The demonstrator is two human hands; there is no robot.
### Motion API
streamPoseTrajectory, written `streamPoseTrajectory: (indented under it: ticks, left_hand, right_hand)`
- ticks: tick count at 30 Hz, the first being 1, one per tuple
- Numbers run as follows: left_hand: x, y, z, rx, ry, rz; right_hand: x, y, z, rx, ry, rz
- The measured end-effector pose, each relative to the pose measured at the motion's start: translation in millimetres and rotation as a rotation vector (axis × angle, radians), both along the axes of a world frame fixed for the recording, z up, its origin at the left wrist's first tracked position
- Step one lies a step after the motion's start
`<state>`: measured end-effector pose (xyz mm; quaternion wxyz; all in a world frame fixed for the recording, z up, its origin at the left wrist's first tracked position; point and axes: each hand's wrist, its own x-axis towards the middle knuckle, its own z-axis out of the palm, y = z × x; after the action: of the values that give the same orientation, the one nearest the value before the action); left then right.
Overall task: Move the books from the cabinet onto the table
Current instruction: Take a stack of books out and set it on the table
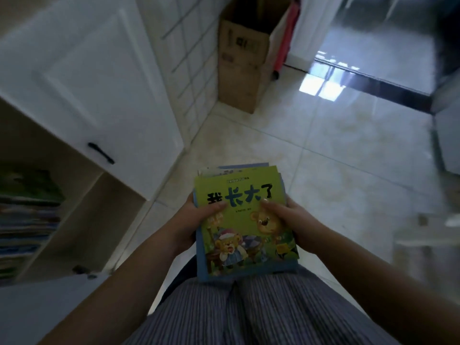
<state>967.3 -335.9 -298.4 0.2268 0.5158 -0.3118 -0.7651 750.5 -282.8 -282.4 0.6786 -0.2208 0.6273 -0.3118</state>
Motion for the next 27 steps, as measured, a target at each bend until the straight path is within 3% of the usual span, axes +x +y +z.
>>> streamPoseTrajectory:
  ticks: [13,21,27]
  left_hand:
    - [-293,57,18,0.000,-0.018,-0.479]
    - [-409,101,20,0.058,-0.071,-0.799]
    - [-488,113,19,-0.012,-0.119,-1.007]
  right_hand:
    - [-232,153,12,-0.063,0.057,-0.514]
    - [-303,239,12,-0.060,-0.028,-0.750]
    - [-344,269,2,-0.047,-0.055,-0.960]
